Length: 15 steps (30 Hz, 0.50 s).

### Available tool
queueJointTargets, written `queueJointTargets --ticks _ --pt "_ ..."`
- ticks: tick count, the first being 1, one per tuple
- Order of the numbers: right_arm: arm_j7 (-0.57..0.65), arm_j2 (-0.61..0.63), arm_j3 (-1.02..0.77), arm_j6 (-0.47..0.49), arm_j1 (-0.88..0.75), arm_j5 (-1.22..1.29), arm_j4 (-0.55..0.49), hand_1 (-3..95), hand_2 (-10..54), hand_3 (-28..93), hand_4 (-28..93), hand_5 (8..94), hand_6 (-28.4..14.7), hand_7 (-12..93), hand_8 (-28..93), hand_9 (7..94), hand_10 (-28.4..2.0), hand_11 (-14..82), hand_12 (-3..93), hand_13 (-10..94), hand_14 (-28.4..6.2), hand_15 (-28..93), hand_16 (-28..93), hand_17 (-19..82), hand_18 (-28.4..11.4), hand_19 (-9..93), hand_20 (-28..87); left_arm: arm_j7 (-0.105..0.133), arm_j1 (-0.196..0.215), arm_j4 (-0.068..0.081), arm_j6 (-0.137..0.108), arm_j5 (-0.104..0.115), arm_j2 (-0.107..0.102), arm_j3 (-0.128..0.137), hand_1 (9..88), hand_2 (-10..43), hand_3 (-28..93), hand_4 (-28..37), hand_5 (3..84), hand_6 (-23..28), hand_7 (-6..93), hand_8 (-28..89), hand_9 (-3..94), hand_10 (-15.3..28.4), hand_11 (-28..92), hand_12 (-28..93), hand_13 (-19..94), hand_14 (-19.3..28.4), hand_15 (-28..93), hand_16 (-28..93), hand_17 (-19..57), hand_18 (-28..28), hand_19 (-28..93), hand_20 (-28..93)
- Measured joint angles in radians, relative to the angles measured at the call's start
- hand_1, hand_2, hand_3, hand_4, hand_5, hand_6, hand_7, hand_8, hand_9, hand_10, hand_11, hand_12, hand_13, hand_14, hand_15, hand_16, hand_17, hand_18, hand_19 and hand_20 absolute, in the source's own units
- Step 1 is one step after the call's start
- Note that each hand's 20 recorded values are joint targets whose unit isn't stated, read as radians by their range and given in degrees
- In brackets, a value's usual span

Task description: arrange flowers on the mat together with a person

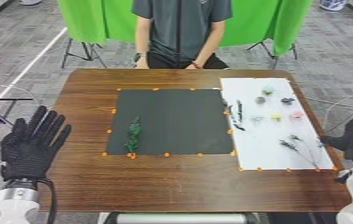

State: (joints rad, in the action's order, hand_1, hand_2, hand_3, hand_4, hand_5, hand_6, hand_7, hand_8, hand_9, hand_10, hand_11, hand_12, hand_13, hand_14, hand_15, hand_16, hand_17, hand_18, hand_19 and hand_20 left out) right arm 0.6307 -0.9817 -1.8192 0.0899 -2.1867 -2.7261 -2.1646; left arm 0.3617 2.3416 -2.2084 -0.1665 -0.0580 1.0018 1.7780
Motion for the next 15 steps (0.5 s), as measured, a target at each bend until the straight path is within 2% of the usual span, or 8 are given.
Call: queueJointTargets --ticks 5,9,15 --pt "0.008 -0.016 0.001 0.113 0.034 0.14 -0.001 35.2 -9.5 64 -28 69.6 -2.0 28 -14 52.3 -18.4 70.3 56.8 43 -23.1 83 57 22 -25.9 79 48 -0.001 0.0 0.0 0.0 0.0 0.001 -0.002 31.4 14.2 70 -28.3 44.2 7.4 7.2 -8 39.1 12.9 13 8 29 10.8 15 -4 -1.4 11.6 25 13" --pt "0.013 -0.027 0.009 0.129 0.048 0.327 -0.001 35.3 -9.5 64 -28 69.8 -2.1 27 -14 52.5 -18.5 69.9 57.0 43 -22.9 83 57 22 -26.0 79 48 -0.003 0.0 0.0 0.0 0.0 0.001 -0.002 31.3 14.2 70 -28.3 44.2 7.4 7.2 -8 39.1 12.9 13 8 29 10.9 15 -4 -1.4 11.6 25 13" --pt "0.012 -0.046 0.033 0.165 0.059 0.302 0.013 36.3 -9.5 66 -28 70.1 -1.9 27 -14 53.0 -18.4 69.6 55.6 43 -22.6 82 56 23 -26.0 79 48 -0.011 0.0 0.0 0.001 -0.001 0.004 -0.002 31.3 14.3 70 -28.3 44.2 7.4 7.2 -8 39.1 12.8 13 8 29 11.0 15 -4 -1.4 11.6 25 13"
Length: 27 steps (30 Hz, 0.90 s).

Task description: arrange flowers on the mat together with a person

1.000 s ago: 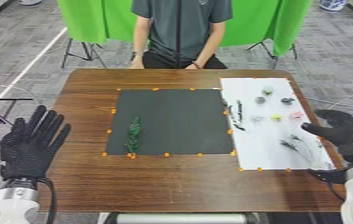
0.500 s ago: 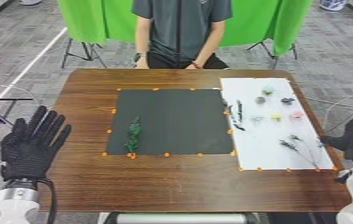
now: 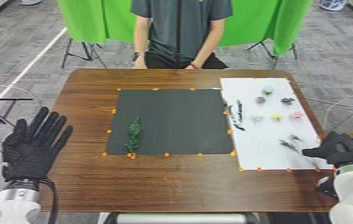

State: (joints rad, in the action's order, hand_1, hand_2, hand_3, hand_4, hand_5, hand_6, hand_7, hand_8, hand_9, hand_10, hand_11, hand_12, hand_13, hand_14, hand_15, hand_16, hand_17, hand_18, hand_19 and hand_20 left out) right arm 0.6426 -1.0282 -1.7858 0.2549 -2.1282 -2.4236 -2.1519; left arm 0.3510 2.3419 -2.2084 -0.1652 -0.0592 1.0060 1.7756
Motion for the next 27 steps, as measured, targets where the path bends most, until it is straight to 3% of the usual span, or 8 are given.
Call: queueJointTargets --ticks 6,8,12,18,27 --pt "0.01 -0.011 0.025 0.0 0.011 -0.022 0.033 39.6 -9.5 70 -28 71.2 -1.1 29 -12 54.7 -17.7 69.4 54.8 44 -22.0 82 55 23 -25.8 79 47 -0.005 0.0 0.0 0.0 -0.001 0.003 -0.003 31.2 14.2 70 -28.3 44.2 7.4 7.2 -8 39.0 12.8 13 8 29 11.1 15 -4 -1.5 11.6 25 13" --pt "0.01 -0.016 0.026 0.001 0.012 -0.017 0.039 44.4 -9.5 66 -28 71.8 -1.6 32 3 55.7 -17.2 69.7 55.6 45 -21.7 82 55 24 -25.8 79 47 -0.007 0.0 0.0 0.0 -0.001 0.003 -0.003 31.3 14.2 70 -28.3 44.2 7.5 7.2 -8 39.0 12.8 13 8 29 11.1 15 -4 -1.6 11.6 25 13" --pt "0.011 -0.023 0.026 0.0 0.013 0.005 0.045 50.9 -9.5 67 -28 72.5 -0.2 43 11 59.2 -16.2 71.4 58.0 48 -20.9 82 55 25 -25.5 79 46 -0.009 0.0 0.0 0.0 -0.001 0.005 -0.003 31.5 14.1 70 -28.3 44.2 7.5 7.2 -8 39.1 12.8 13 8 29 11.2 15 -3 -1.6 11.7 25 13" --pt "0.032 -0.023 0.049 -0.038 0.013 0.046 0.043 50.6 -9.5 70 -28 72.0 0.4 47 14 60.4 -16.3 72.2 58.6 49 -20.9 82 55 26 -26.0 80 46 -0.009 0.001 0.0 0.0 -0.001 0.005 -0.007 31.6 14.0 70 -28.3 44.1 7.4 7.1 -8 39.1 12.7 12 8 29 11.2 15 -3 -1.7 11.8 25 13" --pt "0.077 -0.005 0.091 -0.179 0.028 0.111 -0.01 49.7 -9.5 74 -26 72.9 -0.4 48 16 61.8 -17.1 72.1 58.0 51 -21.4 82 55 27 -26.8 82 45 -0.014 -0.006 0.003 0.001 -0.001 0.006 -0.02 31.5 13.9 70 -28.3 44.0 7.4 7.1 -8 39.1 12.8 12 8 29 11.1 15 -4 -1.7 11.8 25 13"
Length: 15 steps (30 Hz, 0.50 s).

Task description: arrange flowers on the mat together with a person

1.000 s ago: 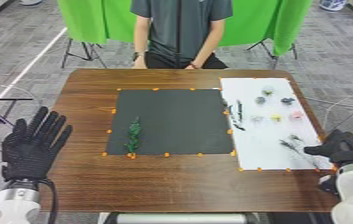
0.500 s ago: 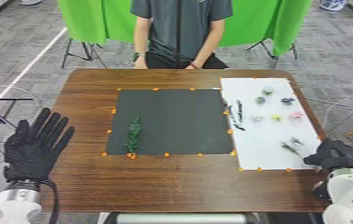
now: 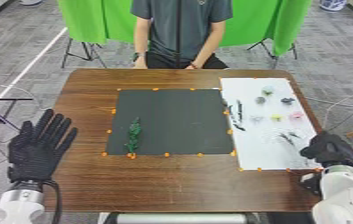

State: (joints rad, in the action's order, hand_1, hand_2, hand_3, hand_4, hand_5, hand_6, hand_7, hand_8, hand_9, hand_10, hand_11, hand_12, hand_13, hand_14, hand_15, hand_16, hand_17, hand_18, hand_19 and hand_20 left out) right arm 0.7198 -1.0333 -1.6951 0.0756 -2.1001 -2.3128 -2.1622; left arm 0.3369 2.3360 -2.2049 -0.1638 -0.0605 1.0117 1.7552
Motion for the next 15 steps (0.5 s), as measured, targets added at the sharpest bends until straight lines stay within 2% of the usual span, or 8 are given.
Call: queueJointTargets --ticks 8,15 --pt "0.013 0.005 0.099 -0.076 0.068 0.031 -0.042 48.8 -9.5 75 -23 73.8 -1.0 48 17 62.6 -17.4 72.2 58.2 52 -21.9 82 54 28 -27.5 83 44 -0.013 -0.009 0.004 0.0 -0.002 -0.002 -0.002 31.6 13.9 70 -28.3 44.0 7.4 7.1 -8 39.0 12.7 12 8 29 11.1 15 -4 -1.7 11.8 25 13" --pt "-0.022 -0.039 0.28 -0.095 0.195 -0.029 -0.042 48.5 -9.5 74 -21 73.9 -1.2 48 18 63.0 -17.7 72.4 58.0 52 -22.1 82 54 28 -27.9 84 44 -0.041 -0.024 0.012 0.009 -0.013 -0.006 -0.016 31.6 13.8 70 -28.3 43.6 7.3 7.0 -8 38.7 12.7 12 8 29 11.2 15 -3 -1.7 11.8 25 13"
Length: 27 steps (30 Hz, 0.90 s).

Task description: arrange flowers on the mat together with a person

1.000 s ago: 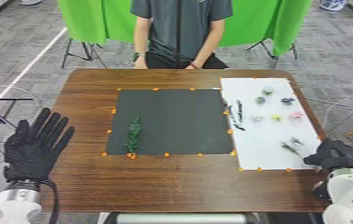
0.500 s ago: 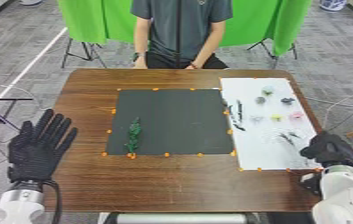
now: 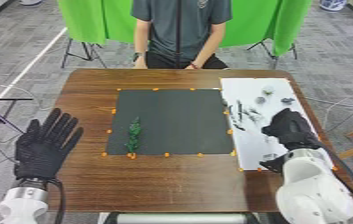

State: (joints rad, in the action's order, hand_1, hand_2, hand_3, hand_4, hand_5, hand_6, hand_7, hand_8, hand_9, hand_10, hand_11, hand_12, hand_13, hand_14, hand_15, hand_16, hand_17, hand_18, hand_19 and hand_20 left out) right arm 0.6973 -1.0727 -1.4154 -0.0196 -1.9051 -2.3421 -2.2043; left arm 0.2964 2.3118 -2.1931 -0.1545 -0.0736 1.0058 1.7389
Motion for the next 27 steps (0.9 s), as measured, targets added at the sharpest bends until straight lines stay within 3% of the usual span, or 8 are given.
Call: queueJointTargets --ticks 8,13,17,23,27 --pt "-0.112 -0.032 0.223 -0.001 0.138 -0.106 0.033 48.4 -9.5 74 -21 74.0 -1.2 48 18 63.1 -17.5 72.4 58.1 52 -21.8 82 54 28 -27.8 84 43 -0.011 -0.01 0.002 0.003 -0.005 -0.005 -0.01 31.6 13.7 70 -28.3 43.7 7.3 7.0 -8 38.7 12.6 12 8 29 11.2 15 -3 -1.7 11.8 25 13" --pt "-0.189 -0.113 0.329 -0.016 0.243 -0.202 0.178 48.5 -9.5 74 -21 74.0 -1.1 48 17 63.2 -17.5 72.4 58.0 52 -21.8 82 54 28 -27.9 84 43 -0.01 -0.015 0.001 -0.002 -0.002 -0.008 -0.028 31.7 13.7 70 -28.3 43.9 7.4 7.1 -8 38.8 12.7 12 8 29 11.3 15 -3 -1.7 11.8 25 13" --pt "-0.183 -0.177 0.382 -0.006 0.293 -0.243 0.267 48.4 -9.5 74 -21 74.2 -1.2 48 17 63.3 -17.5 72.6 57.6 53 -22.1 83 53 28 -28.1 84 43 -0.013 -0.031 0.002 -0.008 -0.001 -0.011 -0.044 31.7 13.8 70 -28.3 44.2 7.5 7.1 -8 39.1 12.8 13 8 29 11.3 15 -3 -1.7 11.8 25 13" --pt "-0.151 -0.215 0.447 0.009 0.314 -0.266 0.295 48.8 -9.5 74 -21 74.8 -1.3 47 17 63.4 -17.8 72.6 57.0 53 -22.7 83 53 29 -28.3 85 43 -0.015 -0.049 0.006 -0.028 0.008 -0.016 -0.052 31.8 13.9 70 -28.3 44.4 7.6 7.1 -8 39.3 12.8 13 8 29 11.1 15 -4 -1.7 11.8 25 13" --pt "-0.125 -0.239 0.47 0.097 0.32 -0.268 0.303 48.6 -9.5 74 -21 74.9 -1.4 47 18 63.4 -18.1 72.4 56.3 54 -23.0 83 52 29 -28.3 86 42 -0.018 -0.057 0.009 -0.031 0.013 -0.019 -0.057 31.7 13.9 70 -28.3 44.5 7.6 7.1 -8 39.3 12.8 13 8 29 11.2 15 -4 -1.7 11.8 25 13"
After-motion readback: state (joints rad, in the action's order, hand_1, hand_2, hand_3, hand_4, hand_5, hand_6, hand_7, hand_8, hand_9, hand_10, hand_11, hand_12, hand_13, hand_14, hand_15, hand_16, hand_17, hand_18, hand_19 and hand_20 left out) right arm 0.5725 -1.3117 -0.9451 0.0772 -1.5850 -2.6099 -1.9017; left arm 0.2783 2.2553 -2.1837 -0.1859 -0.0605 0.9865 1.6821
